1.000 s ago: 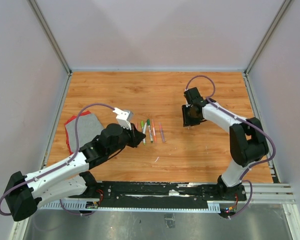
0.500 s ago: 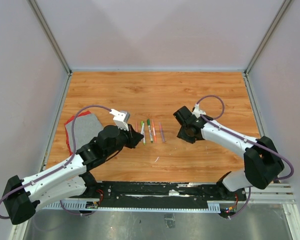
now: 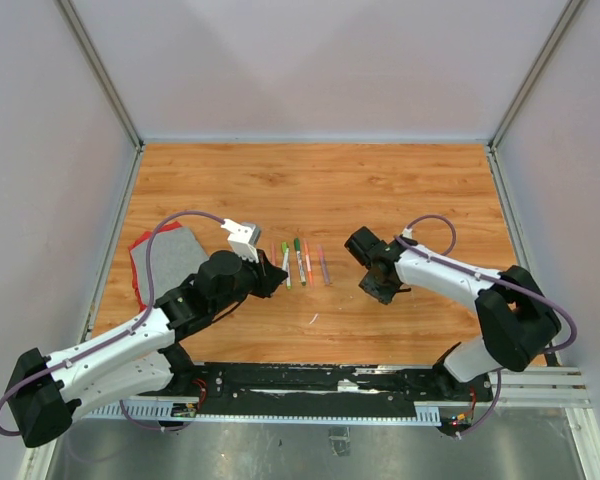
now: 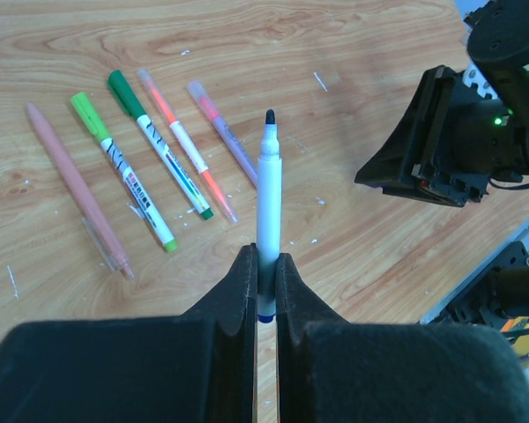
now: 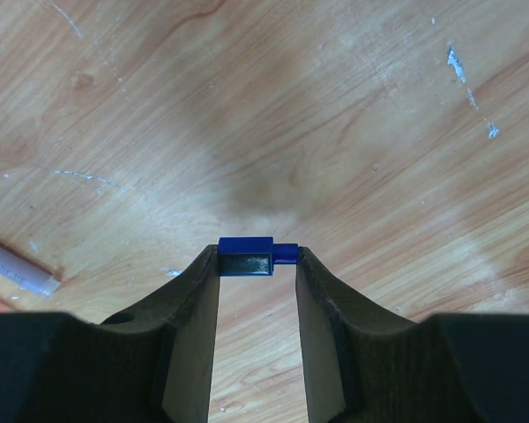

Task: Insert the pens into the pen caps
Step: Place the pen cap at the center of the board, then insert the pen cap onto the pen.

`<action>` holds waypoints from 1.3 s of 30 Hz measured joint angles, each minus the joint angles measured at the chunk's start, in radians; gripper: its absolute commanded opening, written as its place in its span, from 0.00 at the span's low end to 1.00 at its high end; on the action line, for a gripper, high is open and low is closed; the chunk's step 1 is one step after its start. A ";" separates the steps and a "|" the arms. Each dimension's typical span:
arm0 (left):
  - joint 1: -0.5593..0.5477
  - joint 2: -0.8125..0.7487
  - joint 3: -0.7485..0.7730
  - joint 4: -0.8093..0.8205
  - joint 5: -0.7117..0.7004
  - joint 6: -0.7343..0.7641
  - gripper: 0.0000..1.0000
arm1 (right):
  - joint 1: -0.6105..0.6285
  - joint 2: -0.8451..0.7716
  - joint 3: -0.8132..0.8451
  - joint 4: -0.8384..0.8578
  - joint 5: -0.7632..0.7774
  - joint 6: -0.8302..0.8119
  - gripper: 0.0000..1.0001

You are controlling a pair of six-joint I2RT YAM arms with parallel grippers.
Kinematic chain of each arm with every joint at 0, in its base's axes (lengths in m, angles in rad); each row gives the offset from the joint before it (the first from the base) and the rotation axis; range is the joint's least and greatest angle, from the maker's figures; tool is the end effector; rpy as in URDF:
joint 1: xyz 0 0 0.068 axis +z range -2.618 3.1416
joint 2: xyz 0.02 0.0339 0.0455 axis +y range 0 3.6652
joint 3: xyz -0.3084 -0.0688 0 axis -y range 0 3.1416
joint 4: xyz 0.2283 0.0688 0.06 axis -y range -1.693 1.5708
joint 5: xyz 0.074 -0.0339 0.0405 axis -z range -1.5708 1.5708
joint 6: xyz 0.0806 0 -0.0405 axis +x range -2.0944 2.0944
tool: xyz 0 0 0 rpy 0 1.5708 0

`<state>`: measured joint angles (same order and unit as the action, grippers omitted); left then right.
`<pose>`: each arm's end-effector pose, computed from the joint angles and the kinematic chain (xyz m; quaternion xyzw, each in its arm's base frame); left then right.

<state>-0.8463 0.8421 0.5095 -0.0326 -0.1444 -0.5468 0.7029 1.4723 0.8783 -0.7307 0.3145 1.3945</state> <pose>0.1370 -0.1373 0.2708 0.0821 0.8185 -0.3172 0.4719 0.2062 0.1420 0.1962 0.3503 0.9157 0.0276 0.1952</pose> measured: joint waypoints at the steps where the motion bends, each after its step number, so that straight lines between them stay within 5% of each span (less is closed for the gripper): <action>1: 0.000 0.000 0.000 0.000 0.000 0.000 0.01 | 0.000 0.010 0.000 0.001 0.000 0.001 0.34; 12: 0.000 0.000 0.000 0.000 0.000 0.000 0.01 | 0.000 0.071 0.000 0.056 -0.035 -0.016 0.46; 24: 0.000 0.008 0.000 0.001 0.001 -0.003 0.01 | 0.000 0.050 0.011 0.065 -0.052 -0.175 0.46; 33: 0.000 0.008 0.000 0.000 0.000 -0.004 0.00 | 0.000 -0.184 -0.020 0.154 -0.058 -0.579 0.48; 39: 0.000 0.008 0.000 0.000 0.000 -0.003 0.00 | -0.001 -0.225 -0.020 0.180 -0.115 -0.908 0.60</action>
<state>-0.8463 0.8497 0.5095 -0.0322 -0.1440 -0.5503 0.7017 1.2476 0.8581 -0.5503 0.1997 0.4870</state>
